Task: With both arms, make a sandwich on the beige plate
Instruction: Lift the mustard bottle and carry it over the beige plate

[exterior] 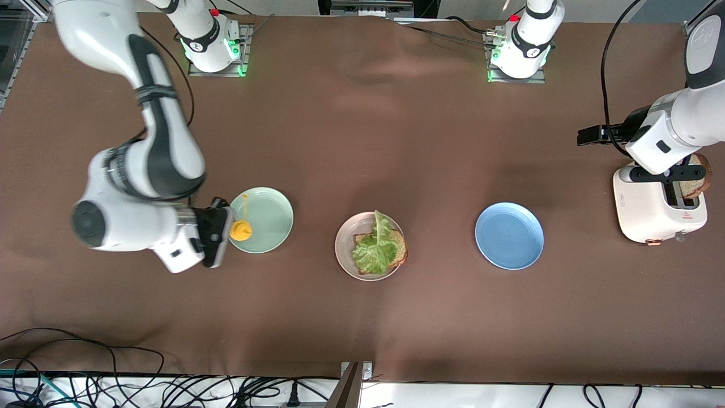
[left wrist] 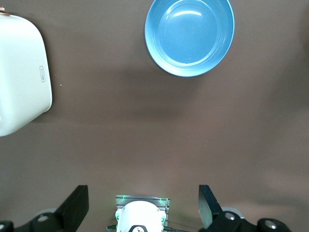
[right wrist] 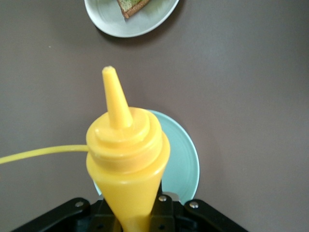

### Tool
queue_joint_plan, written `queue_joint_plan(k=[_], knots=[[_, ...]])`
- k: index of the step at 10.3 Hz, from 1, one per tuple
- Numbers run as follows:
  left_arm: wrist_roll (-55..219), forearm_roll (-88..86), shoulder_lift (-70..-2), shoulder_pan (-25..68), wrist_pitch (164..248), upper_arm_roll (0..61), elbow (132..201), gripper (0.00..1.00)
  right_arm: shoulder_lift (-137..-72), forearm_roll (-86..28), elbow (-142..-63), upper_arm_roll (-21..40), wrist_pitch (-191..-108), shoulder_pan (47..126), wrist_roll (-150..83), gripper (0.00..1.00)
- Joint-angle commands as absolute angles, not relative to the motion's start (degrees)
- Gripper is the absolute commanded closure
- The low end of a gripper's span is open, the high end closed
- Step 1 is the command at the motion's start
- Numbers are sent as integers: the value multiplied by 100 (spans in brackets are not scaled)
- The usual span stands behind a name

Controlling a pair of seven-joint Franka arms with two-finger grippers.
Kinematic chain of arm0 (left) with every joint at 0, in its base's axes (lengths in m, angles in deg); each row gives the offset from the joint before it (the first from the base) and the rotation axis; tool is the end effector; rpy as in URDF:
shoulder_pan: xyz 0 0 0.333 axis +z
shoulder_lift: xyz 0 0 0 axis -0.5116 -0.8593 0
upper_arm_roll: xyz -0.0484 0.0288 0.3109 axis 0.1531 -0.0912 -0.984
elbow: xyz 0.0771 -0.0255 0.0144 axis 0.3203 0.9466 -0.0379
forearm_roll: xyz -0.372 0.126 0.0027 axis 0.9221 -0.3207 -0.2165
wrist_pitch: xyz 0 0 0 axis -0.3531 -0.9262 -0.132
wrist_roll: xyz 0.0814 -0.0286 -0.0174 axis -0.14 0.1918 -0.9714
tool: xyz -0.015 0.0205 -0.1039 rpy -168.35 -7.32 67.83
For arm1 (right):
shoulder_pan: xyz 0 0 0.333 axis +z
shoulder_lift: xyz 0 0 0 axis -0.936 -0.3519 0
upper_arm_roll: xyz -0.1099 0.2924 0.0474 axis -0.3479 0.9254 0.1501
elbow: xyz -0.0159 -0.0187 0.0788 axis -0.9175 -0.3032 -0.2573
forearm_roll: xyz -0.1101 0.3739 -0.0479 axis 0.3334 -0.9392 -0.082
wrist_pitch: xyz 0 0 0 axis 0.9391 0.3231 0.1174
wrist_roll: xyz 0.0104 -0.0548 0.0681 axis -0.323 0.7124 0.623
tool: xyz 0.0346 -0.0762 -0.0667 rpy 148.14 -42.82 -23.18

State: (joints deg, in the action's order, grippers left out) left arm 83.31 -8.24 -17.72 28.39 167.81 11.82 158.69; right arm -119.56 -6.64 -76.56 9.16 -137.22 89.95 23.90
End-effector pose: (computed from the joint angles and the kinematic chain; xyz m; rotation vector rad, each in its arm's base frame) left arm 0.5610 -0.0229 0.5287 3.0856 0.0918 -0.5393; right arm 0.6886 0.2203 0.3573 -2.3406 -1.7491 0.0641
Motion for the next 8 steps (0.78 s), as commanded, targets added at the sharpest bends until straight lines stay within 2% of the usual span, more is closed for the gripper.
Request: queue_joint_plan(k=[1, 4, 8], knots=[[8385, -938, -1800, 2804, 16805, 1182, 15824, 0, -12153, 463, -7403, 858, -14115, 9609, 1685, 82], [8385, -990, -1800, 2795, 16823, 1182, 15824, 0, -12214, 2351, -7306, 840, -14687, 10531, 920, 82], [8385, -1008, -1800, 2769, 16849, 1191, 15824, 0, -12407, 4708, -7280, 832, -14688, 11280, 50, 82]])
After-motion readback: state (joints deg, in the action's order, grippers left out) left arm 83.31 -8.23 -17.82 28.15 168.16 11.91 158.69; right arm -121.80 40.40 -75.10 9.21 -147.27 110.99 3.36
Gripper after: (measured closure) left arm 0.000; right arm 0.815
